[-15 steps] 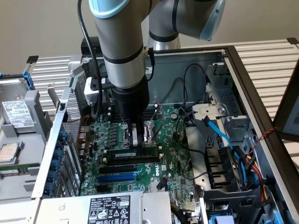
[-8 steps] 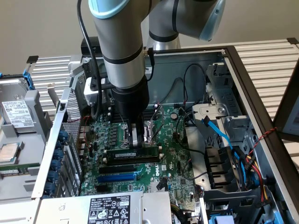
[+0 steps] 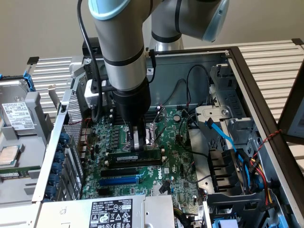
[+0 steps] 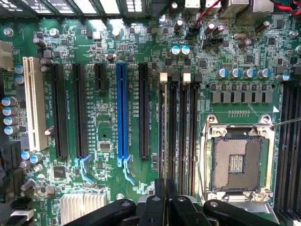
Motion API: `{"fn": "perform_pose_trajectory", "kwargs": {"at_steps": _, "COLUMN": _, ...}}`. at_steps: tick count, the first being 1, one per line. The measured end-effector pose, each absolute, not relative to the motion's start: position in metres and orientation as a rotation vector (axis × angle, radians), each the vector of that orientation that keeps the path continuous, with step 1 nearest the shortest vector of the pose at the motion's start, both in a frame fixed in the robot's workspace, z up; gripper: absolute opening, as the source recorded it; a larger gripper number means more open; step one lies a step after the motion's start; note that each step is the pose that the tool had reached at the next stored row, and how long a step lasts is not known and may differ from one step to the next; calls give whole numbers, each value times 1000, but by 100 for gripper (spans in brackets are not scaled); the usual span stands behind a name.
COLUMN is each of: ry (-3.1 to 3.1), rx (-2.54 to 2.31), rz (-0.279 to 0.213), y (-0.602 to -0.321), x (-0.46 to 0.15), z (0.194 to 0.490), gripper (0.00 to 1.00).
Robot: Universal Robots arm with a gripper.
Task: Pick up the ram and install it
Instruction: 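Insert the ram into the slot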
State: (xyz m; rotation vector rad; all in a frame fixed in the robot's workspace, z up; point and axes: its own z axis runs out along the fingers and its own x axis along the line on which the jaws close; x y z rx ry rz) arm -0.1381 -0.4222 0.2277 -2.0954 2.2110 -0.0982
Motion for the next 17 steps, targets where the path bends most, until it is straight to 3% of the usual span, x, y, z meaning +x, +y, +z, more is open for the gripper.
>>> {"fn": "perform_pose_trajectory", "kwargs": {"at_steps": 17, "ry": 2210, "rx": -2094, "rz": -100, "y": -422, "x": -138, "z": 226, "gripper": 12}}
